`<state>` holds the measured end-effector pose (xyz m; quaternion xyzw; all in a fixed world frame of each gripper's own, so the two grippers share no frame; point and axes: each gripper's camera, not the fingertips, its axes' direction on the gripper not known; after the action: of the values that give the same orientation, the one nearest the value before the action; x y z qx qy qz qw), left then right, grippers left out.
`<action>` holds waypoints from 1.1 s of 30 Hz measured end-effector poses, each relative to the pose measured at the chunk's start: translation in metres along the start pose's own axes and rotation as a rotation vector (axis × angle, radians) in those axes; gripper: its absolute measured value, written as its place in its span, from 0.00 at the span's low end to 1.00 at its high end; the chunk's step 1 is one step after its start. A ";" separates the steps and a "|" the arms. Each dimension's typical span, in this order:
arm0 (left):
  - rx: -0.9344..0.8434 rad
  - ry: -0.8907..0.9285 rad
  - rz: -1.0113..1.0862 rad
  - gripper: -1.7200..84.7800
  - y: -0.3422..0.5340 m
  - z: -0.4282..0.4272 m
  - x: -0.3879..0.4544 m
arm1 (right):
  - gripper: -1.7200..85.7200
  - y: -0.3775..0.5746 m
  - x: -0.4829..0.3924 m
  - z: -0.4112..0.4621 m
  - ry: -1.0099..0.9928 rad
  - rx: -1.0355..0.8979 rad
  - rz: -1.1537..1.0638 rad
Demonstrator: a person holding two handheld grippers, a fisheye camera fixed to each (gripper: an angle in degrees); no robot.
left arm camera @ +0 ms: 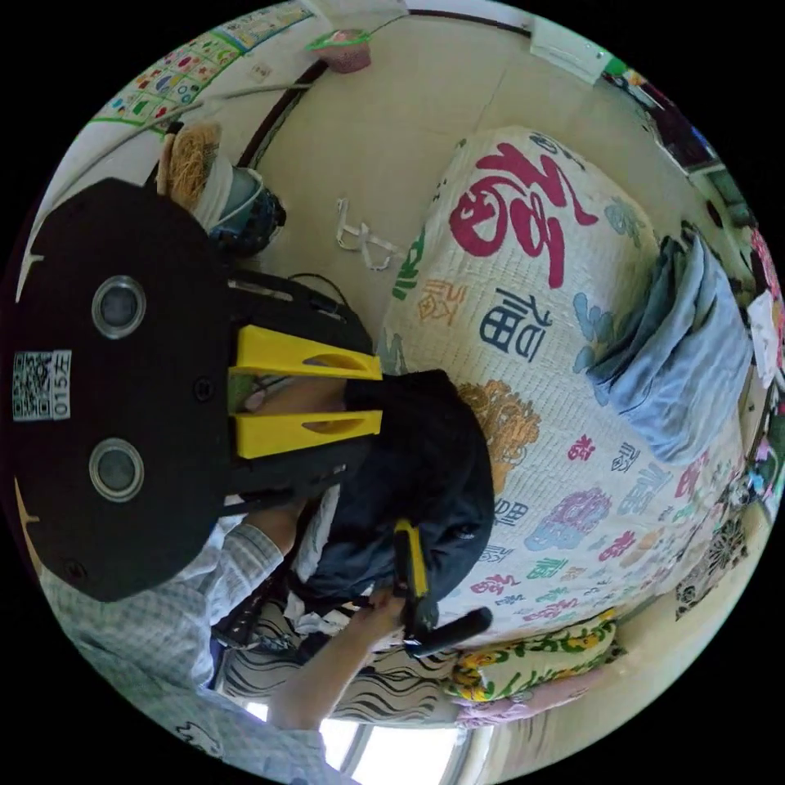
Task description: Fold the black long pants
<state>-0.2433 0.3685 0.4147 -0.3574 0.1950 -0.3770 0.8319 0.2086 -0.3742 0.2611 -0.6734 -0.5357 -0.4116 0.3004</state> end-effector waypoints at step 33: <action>0.131 0.505 -0.463 0.18 -0.023 0.091 -0.079 | 0.01 -0.184 -0.074 -0.197 0.202 -0.102 -0.493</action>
<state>-0.2511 0.4588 0.4968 -0.2336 0.2842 -0.6438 0.6709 -0.0223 -0.5311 0.2841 -0.4922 -0.6294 -0.5639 0.2089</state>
